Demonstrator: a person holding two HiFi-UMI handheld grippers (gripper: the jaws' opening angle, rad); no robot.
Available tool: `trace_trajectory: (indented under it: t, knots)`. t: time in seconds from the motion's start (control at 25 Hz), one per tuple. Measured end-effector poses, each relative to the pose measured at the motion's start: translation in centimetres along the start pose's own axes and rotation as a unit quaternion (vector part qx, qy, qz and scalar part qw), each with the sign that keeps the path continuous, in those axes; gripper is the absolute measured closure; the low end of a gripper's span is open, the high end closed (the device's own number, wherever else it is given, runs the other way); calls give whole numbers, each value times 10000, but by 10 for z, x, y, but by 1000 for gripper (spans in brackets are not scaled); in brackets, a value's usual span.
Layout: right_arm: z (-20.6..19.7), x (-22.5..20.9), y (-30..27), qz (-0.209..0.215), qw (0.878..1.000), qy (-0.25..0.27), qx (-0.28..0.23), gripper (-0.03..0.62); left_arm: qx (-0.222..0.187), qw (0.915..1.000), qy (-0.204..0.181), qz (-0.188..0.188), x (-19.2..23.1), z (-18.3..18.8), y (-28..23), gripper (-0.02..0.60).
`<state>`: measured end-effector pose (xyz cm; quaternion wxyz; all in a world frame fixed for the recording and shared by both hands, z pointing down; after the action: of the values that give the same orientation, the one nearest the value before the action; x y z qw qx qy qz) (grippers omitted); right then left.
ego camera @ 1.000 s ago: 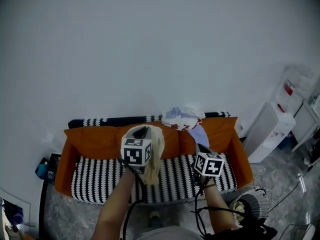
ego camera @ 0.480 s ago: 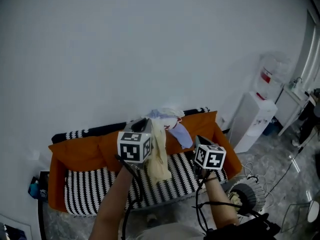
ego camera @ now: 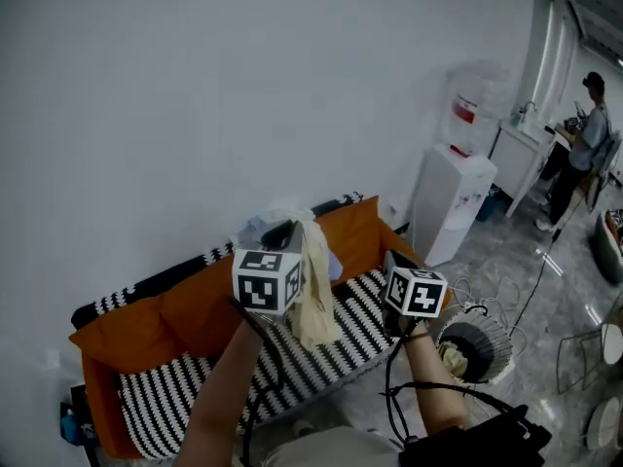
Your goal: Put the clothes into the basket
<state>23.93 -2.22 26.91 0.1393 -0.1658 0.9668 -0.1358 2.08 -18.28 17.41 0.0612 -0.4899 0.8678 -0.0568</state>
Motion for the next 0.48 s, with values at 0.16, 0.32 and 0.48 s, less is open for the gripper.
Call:
trace_trajectory:
  t: [0.16, 0.32, 0.48]
  knots:
    - [-4, -24, 8, -503, 9986, -143, -2, 591, -62, 9982, -148, -578, -20, 6, -32, 554]
    - [-8, -56, 29, -953, 9948, -341, -60, 591, -83, 9944, -193, -1038, -53, 6, -59, 554]
    - [-10, -98, 56, -1276, 9907, -464, -104, 591, -7, 9911, -158, -1323, -95, 7, -82, 554]
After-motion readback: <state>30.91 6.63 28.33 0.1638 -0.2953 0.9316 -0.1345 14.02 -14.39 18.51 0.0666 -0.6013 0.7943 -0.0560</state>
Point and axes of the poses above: the fingertips, and each gripper's own axes: y backward along the fingers, x to its left, z out of its top, the point moved 10 cm from there along y, backward along the fingers, and after that the axes turned 4 degrees about z, right-handed, at the moved point
